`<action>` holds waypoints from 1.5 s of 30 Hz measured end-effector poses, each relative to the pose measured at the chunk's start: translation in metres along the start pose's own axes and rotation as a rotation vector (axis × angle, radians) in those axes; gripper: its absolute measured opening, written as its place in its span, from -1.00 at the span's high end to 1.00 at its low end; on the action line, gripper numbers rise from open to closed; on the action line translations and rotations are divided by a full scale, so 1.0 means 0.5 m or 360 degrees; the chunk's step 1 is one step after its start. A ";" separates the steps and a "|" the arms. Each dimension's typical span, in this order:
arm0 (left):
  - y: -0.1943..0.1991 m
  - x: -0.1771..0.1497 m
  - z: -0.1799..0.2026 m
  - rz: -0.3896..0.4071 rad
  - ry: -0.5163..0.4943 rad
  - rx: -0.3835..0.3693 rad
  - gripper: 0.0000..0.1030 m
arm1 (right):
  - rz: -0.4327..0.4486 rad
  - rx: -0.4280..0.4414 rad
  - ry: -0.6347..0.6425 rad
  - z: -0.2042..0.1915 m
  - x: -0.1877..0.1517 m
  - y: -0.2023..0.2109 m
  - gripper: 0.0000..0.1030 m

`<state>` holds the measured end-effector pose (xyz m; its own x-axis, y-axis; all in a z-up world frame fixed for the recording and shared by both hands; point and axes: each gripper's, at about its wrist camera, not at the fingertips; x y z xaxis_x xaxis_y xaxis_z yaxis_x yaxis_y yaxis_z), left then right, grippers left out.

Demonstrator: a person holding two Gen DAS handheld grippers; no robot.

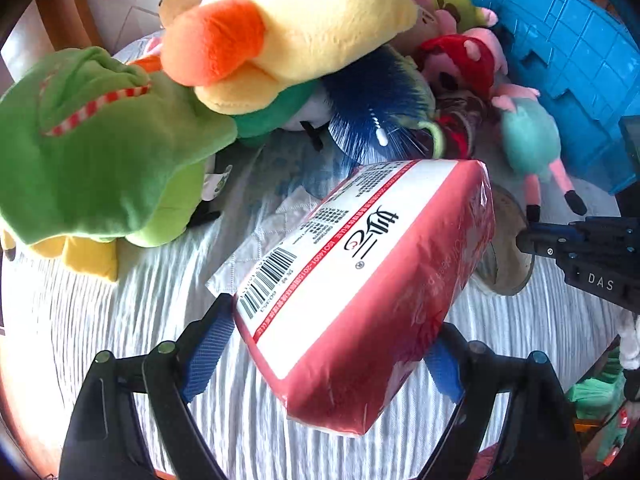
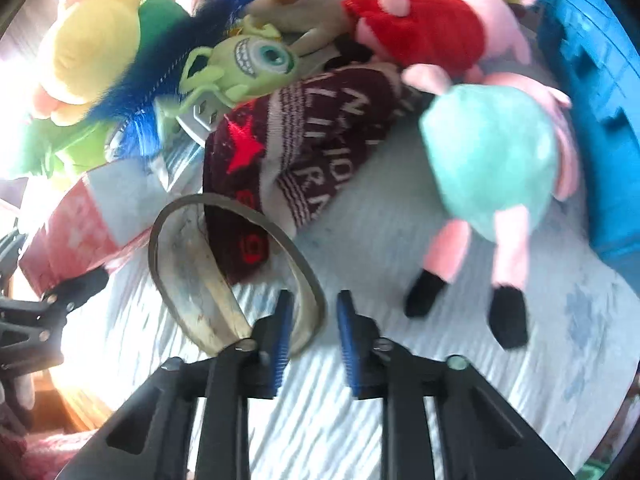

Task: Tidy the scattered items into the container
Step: 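Grasp the tissue pack with the left tool while the right tool grasps the clear tape roll, then lift the tissue pack with the left tool while the right tool carries the tape toward the crate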

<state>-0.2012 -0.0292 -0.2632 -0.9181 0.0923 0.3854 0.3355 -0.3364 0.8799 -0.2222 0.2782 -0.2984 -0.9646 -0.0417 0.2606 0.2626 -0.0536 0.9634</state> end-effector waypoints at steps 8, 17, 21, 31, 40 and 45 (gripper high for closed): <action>0.024 0.007 -0.009 0.0056 0.0073 0.0084 -0.68 | 0.0095 0.0031 0.0049 0.001 -0.015 0.040 0.39; -0.002 0.019 -0.005 0.0061 0.0134 0.0113 -0.68 | 0.0241 -0.0035 0.0358 -0.077 -0.013 0.066 -0.99; -0.005 0.028 -0.003 0.0062 0.0152 0.0102 -0.68 | 0.0214 -0.0051 0.0416 -0.096 -0.003 0.042 -0.99; 0.010 0.037 0.003 0.0092 0.0197 0.0107 -0.68 | 0.0177 0.0106 0.0341 -0.072 -0.004 0.043 -0.54; 0.063 0.042 0.055 0.0205 0.0178 0.0150 -0.68 | 0.0296 0.0211 0.0209 0.020 -0.032 0.153 -0.52; 0.075 0.028 0.088 0.0224 0.0168 0.0152 -0.68 | 0.0328 0.0198 0.0208 0.044 -0.053 0.191 -0.51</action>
<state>-0.1922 0.0009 -0.2127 -0.8761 -0.0498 0.4796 0.4760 -0.2482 0.8437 -0.1723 0.2960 -0.2122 -0.8775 -0.1678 0.4493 0.4398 0.0922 0.8934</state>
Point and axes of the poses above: each gripper's, at about its wrist camera, not at the fingertips, and y roughly against the way its jaws point, z to its right, x to its top, and after that the axes turned 15 degrees about -x, right-handed
